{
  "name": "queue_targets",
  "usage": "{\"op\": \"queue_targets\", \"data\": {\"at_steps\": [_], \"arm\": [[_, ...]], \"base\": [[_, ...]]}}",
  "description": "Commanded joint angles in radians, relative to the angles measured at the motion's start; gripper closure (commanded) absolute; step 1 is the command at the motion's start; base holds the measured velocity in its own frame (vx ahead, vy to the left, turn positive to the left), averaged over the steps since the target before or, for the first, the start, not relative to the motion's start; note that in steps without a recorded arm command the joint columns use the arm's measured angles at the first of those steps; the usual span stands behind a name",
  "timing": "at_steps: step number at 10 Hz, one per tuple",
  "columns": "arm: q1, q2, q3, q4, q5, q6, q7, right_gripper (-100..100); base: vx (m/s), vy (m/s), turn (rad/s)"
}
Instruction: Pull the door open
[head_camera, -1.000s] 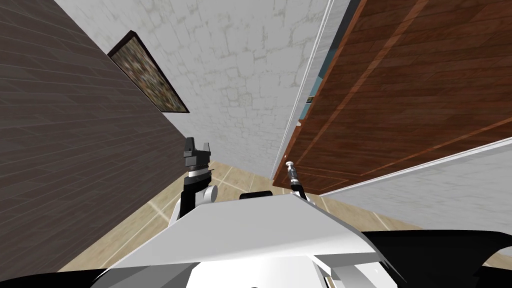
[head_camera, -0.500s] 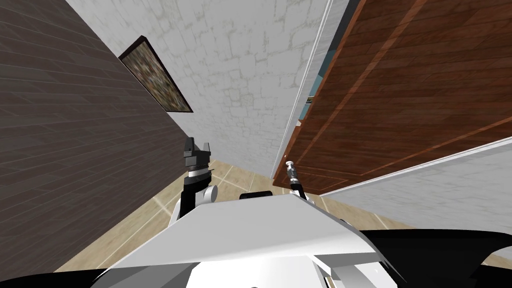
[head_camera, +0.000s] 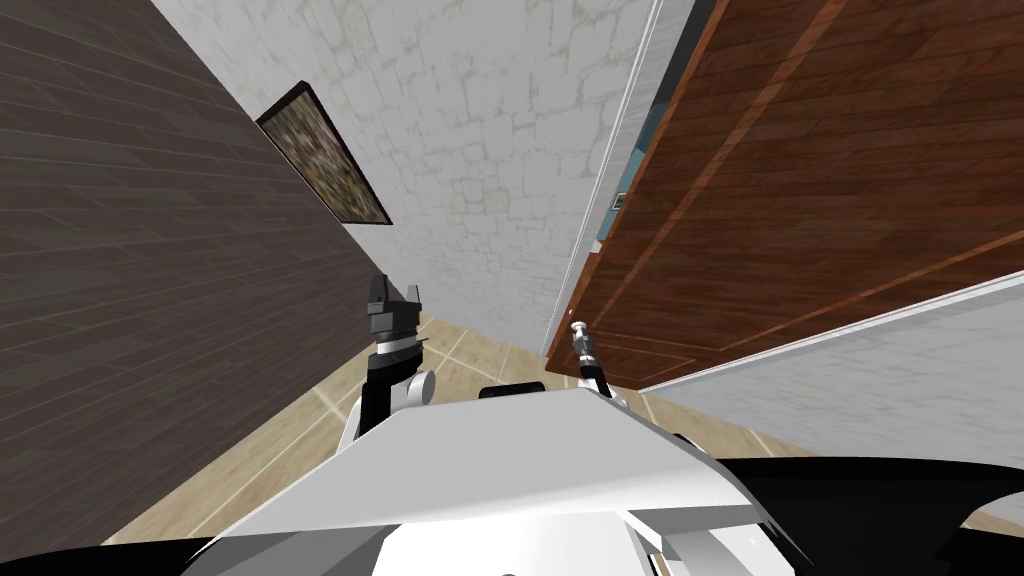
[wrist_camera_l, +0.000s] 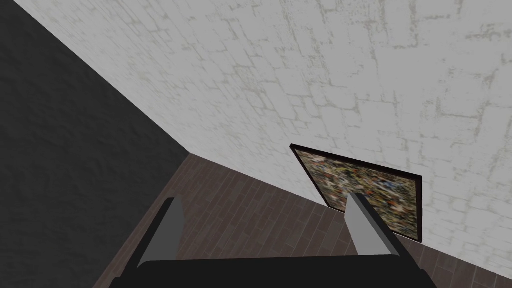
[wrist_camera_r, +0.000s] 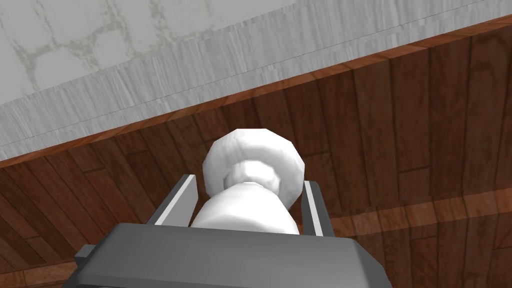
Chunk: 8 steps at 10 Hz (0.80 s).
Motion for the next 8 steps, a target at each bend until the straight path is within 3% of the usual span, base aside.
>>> {"op": "queue_targets", "data": {"at_steps": [1, 2, 8], "arm": [[-0.004, 0.001, 0.002, 0.008, -0.007, 0.003, -0.050, 100], [-0.004, 0.001, 0.002, 0.008, -0.007, 0.003, -0.053, 100], [-0.033, 0.002, 0.010, 0.033, -0.029, 0.005, -0.216, 100]], "base": [[-0.043, -0.010, 0.035], [-0.036, -0.006, 0.024], [-0.047, -0.007, 0.034]]}}
